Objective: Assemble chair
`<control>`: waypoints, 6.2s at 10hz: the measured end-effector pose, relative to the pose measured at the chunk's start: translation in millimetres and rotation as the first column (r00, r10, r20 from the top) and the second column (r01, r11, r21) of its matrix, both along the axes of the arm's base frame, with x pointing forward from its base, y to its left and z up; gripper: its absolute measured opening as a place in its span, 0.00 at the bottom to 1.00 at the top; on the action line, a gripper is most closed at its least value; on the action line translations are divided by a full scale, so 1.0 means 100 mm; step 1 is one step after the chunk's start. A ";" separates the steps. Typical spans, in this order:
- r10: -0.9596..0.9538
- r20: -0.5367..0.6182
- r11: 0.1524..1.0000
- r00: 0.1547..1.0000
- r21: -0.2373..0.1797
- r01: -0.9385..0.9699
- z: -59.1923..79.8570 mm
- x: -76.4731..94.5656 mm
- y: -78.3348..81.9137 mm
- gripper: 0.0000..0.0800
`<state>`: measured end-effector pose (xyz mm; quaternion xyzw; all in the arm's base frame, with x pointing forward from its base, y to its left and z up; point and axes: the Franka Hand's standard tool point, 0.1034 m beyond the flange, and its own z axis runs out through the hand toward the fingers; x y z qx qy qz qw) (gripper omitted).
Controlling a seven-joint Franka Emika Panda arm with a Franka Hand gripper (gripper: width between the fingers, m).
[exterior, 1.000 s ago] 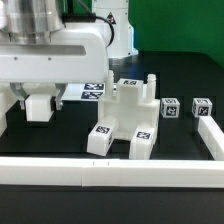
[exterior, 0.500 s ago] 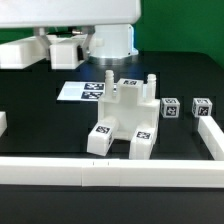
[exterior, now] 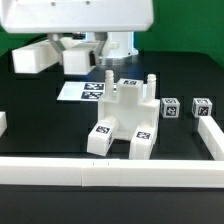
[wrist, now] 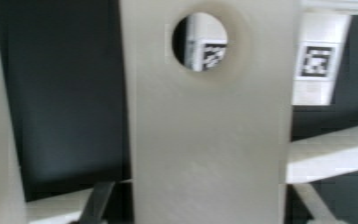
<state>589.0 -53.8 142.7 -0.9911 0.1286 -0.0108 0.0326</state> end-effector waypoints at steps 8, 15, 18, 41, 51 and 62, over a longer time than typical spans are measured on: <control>-0.108 -0.029 0.994 0.994 -0.007 0.108 -0.13 0.04 0.53 0.36; -0.074 -0.030 0.997 0.997 -0.021 0.073 -0.19 0.10 0.70 0.36; -0.072 -0.033 0.997 0.997 -0.021 0.071 -0.19 0.08 0.70 0.36; -0.045 -0.015 0.998 0.999 -0.037 0.044 -0.39 -0.01 0.86 0.36; 0.010 -0.036 0.998 0.999 -0.056 -0.012 -0.67 -0.02 0.73 0.36; 0.020 -0.045 0.998 0.999 -0.058 -0.022 -0.68 -0.01 0.63 0.81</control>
Offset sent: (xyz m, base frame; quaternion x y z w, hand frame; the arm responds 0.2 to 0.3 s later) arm 0.0144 0.0288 -0.0088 -0.0455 0.0098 0.0321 0.9984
